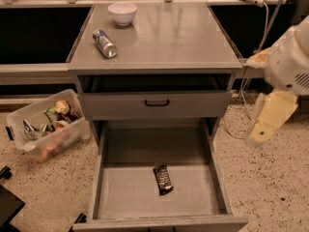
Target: Pick rxbar chocolate from middle drawer and place on counter
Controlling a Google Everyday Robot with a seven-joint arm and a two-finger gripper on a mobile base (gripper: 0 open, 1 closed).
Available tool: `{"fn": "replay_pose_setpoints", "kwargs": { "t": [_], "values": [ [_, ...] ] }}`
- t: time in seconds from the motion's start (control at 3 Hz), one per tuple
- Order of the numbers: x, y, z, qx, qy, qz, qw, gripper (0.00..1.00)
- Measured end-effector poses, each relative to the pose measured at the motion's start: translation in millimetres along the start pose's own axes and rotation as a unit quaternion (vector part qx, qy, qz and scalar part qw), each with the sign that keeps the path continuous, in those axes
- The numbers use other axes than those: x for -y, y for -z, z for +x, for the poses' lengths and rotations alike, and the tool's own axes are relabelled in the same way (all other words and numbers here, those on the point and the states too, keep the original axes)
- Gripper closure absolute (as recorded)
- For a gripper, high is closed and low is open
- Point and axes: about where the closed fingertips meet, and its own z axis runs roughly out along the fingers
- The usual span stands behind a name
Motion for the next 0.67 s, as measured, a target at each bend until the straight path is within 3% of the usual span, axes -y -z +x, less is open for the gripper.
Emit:
{"fn": "replay_pose_setpoints", "kwargs": {
  "t": [0.33, 0.67],
  "values": [
    [-16, -58, -1, 0.030, -0.003, -0.015, 0.9994, 0.00],
    [-32, -118, -1, 0.033, -0.012, -0.020, 0.9992, 0.00]
  ]
}}
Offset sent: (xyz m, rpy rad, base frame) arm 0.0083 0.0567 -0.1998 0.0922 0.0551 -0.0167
